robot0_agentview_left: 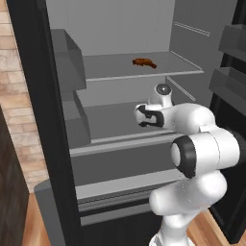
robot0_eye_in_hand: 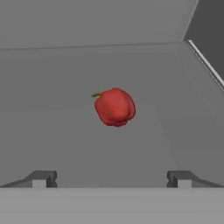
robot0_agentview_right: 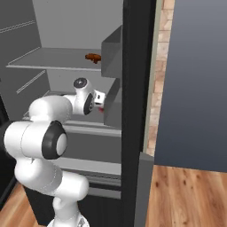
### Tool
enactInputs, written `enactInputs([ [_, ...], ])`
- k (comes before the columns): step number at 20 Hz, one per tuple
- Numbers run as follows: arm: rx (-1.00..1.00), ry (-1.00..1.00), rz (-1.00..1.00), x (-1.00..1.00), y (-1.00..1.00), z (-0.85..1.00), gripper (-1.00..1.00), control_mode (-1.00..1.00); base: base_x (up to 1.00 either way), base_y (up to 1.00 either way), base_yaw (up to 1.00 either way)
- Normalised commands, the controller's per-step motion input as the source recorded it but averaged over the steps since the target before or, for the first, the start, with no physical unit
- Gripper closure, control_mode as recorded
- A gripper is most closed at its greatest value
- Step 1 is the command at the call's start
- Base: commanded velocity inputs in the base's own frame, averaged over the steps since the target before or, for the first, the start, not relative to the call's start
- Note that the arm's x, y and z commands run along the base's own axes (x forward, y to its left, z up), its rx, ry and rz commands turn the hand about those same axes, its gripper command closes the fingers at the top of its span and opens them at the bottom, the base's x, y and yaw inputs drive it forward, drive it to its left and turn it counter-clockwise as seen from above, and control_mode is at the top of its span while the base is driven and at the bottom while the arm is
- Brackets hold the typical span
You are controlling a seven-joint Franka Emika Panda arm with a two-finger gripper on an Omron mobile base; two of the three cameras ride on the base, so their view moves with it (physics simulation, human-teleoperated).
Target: Place one bell pepper and one chicken drumstick in each tupperware on the nearby counter, to pack two identical lunches.
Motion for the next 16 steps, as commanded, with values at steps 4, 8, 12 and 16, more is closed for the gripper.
enactInputs([
  [4, 0.00, 0.08, 0.00, 0.54, 0.00, -0.24, -1.00, -1.00, 0.00, 0.00, 0.00],
  [8, 0.00, 0.05, 0.00, 0.50, 0.00, -0.36, -1.00, -1.00, 0.00, 0.00, 0.00],
  [12, 0.00, 0.04, 0.00, 0.46, -0.01, -0.47, -1.00, -1.00, 0.00, 0.00, 0.00],
  [16, 0.00, 0.03, 0.00, 0.51, -0.05, -0.36, -1.00, -1.00, 0.00, 0.00, 0.00],
])
